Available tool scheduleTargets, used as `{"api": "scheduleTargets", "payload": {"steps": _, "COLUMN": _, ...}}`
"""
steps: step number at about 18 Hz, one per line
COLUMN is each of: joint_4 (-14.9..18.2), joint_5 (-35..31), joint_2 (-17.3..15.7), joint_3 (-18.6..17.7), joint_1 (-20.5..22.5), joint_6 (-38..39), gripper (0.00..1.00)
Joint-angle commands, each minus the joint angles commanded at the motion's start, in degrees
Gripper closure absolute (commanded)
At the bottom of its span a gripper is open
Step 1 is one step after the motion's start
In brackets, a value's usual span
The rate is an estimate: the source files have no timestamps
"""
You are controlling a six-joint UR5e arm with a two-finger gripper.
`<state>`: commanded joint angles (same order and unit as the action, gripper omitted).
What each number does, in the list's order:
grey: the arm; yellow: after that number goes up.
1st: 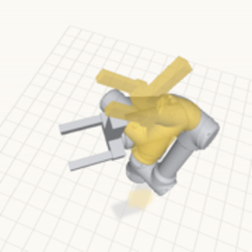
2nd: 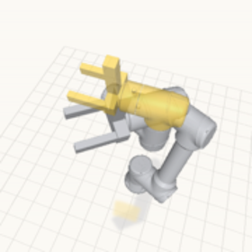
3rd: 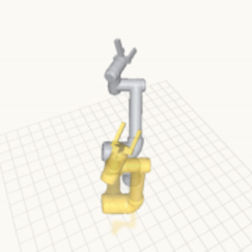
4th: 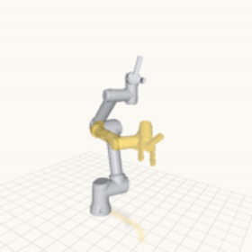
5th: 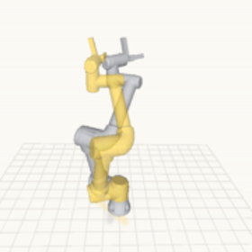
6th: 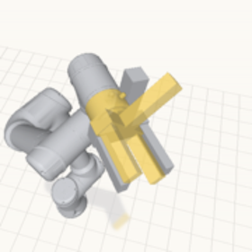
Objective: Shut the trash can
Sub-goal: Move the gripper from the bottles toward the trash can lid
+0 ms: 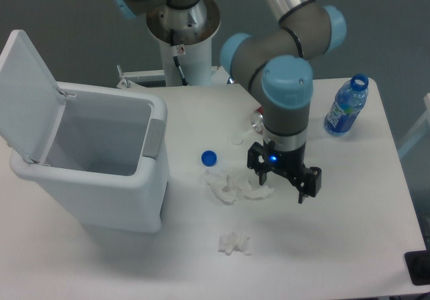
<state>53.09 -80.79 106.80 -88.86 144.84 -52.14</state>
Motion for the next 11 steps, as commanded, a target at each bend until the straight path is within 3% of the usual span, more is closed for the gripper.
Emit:
{"api": "scheduleTargets", "payload": {"steps": 1, "joint_4": -0.09, "joint_5": 2.02, "joint_2": -0.79, "joint_3": 0.09, "joint_1": -0.26, "joint_6": 3.51, "gripper": 0.90}}
{"api": "scheduleTargets", "payload": {"steps": 3, "joint_4": -0.09, "joint_5": 3.79, "joint_2": -2.55, "joint_3": 0.96, "joint_1": -0.88, "joint_6": 10.89, "gripper": 1.00}}
{"api": "scheduleTargets", "payload": {"steps": 11, "joint_4": -0.09, "joint_5": 7.31, "joint_2": -10.37, "joint_3": 2.37, "joint_1": -8.78, "joint_6": 23.66, "gripper": 1.00}}
